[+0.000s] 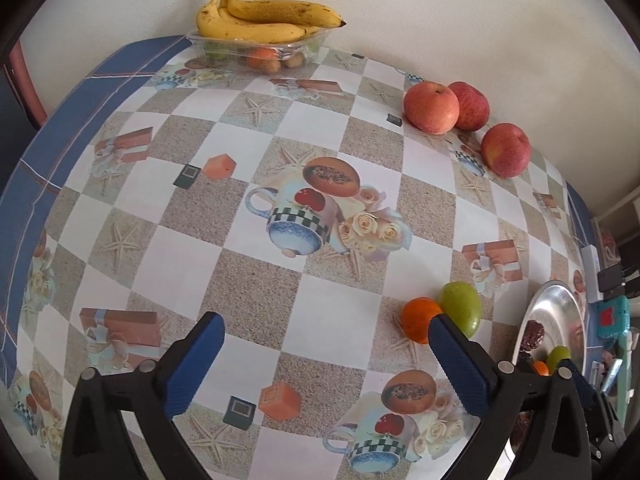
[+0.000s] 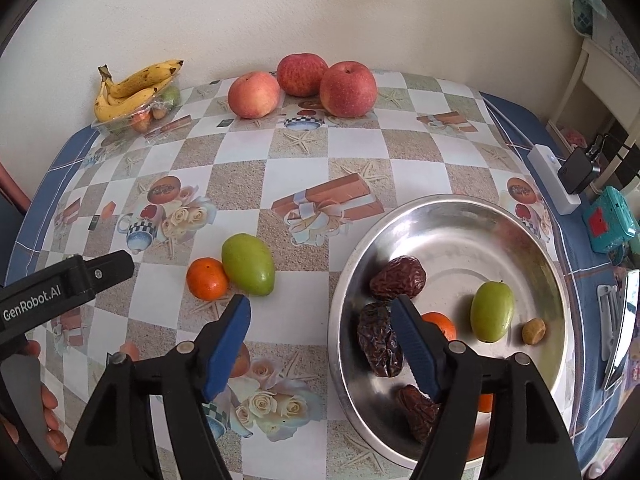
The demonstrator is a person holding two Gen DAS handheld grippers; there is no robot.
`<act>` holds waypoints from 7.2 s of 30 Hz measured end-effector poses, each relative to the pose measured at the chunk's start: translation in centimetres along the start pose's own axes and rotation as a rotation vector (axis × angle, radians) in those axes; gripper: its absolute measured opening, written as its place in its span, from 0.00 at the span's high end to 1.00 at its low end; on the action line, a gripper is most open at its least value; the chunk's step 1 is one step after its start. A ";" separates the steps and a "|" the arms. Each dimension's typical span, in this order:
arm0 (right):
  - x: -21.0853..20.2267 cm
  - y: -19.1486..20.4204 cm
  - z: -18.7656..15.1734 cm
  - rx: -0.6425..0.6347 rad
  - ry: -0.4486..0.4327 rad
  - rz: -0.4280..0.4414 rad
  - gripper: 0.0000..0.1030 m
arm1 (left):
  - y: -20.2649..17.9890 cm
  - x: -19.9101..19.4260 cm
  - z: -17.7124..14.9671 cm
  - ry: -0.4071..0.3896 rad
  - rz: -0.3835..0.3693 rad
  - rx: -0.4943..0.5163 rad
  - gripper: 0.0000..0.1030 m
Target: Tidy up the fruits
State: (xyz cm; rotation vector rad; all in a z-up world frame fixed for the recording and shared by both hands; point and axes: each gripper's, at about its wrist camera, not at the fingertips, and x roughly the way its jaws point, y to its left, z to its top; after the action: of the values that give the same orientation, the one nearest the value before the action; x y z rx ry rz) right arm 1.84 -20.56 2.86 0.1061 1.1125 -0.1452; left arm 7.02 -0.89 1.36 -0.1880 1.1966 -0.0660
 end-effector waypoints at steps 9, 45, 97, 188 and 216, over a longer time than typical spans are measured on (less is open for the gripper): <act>0.1 -0.3 0.0 0.001 -0.029 -0.018 0.09 | 0.3 0.2 0.1 -0.010 0.037 -0.002 0.00; 1.7 1.5 1.6 -0.003 -0.112 0.158 0.09 | -0.3 -0.9 1.7 -0.199 -0.172 -0.013 0.00; 6.3 0.6 1.0 0.136 0.066 0.216 0.57 | -2.8 6.3 0.0 0.127 -0.355 -0.062 0.51; -0.6 -13.5 -1.1 0.477 -0.052 0.067 0.56 | -13.1 1.8 -5.3 0.212 -0.618 0.210 0.59; 0.7 -8.6 -0.3 0.257 -0.017 -0.004 0.10 | -6.0 1.9 -0.6 -0.085 -0.025 0.189 0.00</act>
State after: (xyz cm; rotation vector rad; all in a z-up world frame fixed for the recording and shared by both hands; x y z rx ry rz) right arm 0.41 -29.09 1.93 0.3311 1.0734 -0.2916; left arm 7.40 -7.13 0.50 -0.0397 1.0966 -0.1901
